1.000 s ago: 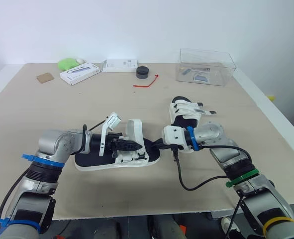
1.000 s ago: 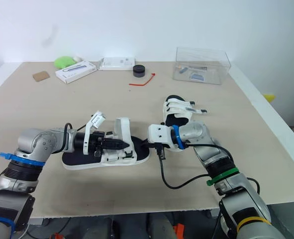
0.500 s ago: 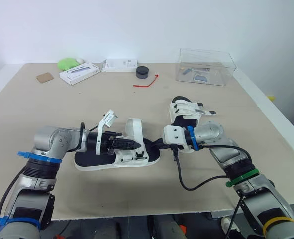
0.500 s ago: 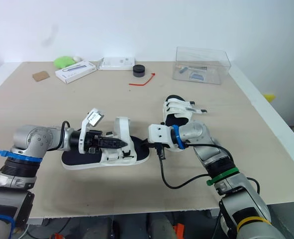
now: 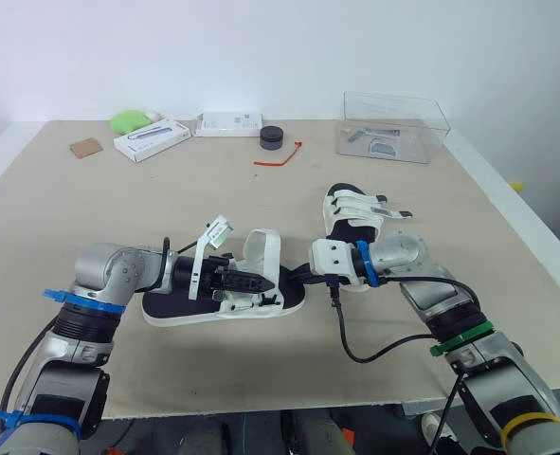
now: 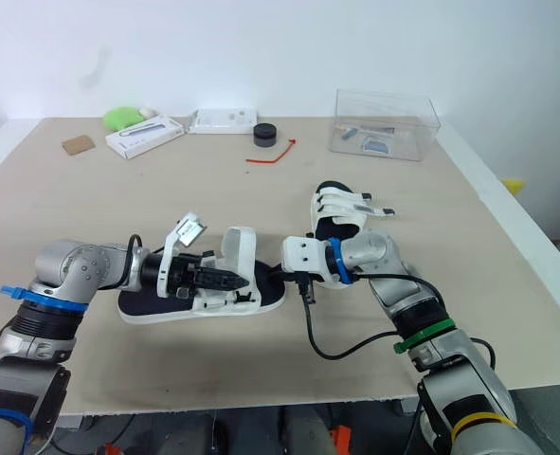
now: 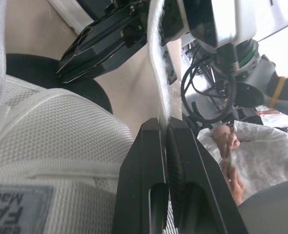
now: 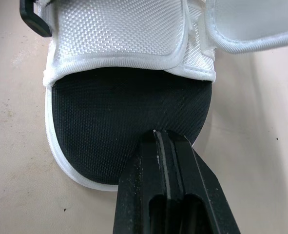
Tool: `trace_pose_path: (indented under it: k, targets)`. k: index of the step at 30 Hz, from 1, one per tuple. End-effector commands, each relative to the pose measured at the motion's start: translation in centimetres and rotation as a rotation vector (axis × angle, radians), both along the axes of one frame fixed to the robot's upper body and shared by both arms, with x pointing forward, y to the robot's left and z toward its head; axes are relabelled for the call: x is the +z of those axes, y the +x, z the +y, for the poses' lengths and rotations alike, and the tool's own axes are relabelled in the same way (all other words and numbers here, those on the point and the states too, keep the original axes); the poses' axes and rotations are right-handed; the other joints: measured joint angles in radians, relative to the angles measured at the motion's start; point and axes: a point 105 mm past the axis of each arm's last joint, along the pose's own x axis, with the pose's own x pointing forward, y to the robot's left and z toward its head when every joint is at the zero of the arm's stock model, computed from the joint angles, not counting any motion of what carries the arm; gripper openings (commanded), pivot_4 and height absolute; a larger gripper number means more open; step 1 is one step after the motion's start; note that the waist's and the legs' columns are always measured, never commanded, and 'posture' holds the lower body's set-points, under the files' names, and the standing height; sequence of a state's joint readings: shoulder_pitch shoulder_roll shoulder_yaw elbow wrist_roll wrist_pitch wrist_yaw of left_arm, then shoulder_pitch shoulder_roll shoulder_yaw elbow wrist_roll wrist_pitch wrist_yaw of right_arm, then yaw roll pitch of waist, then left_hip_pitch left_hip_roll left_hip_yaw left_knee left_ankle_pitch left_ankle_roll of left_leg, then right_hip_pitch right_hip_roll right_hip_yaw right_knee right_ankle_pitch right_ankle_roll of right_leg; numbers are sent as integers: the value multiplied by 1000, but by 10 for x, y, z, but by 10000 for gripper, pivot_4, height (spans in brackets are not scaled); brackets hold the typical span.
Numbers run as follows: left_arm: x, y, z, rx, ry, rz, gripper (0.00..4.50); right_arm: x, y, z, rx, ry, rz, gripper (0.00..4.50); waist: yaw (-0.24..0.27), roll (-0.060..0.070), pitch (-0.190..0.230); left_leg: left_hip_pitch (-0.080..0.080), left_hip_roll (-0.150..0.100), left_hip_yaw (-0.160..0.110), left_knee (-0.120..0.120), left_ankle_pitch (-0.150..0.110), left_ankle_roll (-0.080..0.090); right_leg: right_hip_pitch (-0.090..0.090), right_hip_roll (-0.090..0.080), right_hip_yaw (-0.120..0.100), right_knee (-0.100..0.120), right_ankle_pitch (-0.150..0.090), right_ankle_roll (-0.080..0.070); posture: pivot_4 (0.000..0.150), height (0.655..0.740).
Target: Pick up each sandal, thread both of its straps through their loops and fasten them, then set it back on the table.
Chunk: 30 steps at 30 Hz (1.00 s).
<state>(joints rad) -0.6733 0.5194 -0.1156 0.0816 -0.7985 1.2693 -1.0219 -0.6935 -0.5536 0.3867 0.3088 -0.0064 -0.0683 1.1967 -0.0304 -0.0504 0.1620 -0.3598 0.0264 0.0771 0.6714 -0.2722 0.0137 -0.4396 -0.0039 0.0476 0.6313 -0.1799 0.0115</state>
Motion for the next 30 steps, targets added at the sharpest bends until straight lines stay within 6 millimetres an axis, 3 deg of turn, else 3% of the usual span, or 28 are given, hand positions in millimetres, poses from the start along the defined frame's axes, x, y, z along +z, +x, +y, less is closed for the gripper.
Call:
trace_pose_path:
  k: [1, 9, 18, 23, 30]
  targets:
    - [-10, 6, -3, 28, 58, -11, 1497, -28, 3, -24, -88, -118, 65, 0, 1, 0, 0, 0, 0, 0, 0, 0, 0, 0, -1, 0, 0, 0, 0, 1500, 7400]
    - [-16, 14, -3, 52, 85, -17, 1497, -28, 2, -25, -86, -122, 66, 0, 2, 0, 0, 0, -2, 0, 0, 0, 0, 1, -2, 0, 0, 0, 1, 1500, 7400]
    - [2, -10, -4, -72, -15, 27, 1497, -28, 2, -25, -88, -124, 66, 0, 1, 0, 0, 0, -2, -1, 0, 0, 1, 0, -2, 0, 0, 0, 2, 1500, 7400]
    - [-6, -18, -1, -109, 40, 28, 1497, -27, 4, -25, -88, -124, 64, 0, 1, 0, 0, 0, -2, -1, 0, 0, 1, 0, -2, 0, -1, 0, 2, 1500, 7400]
    - [-26, 0, 2, -44, 182, -93, 1497, -26, 4, -24, -87, -122, 62, 0, 1, 0, 0, 0, -2, -1, 0, 0, 1, 0, -2, 0, -1, 0, 2, 1500, 7400]
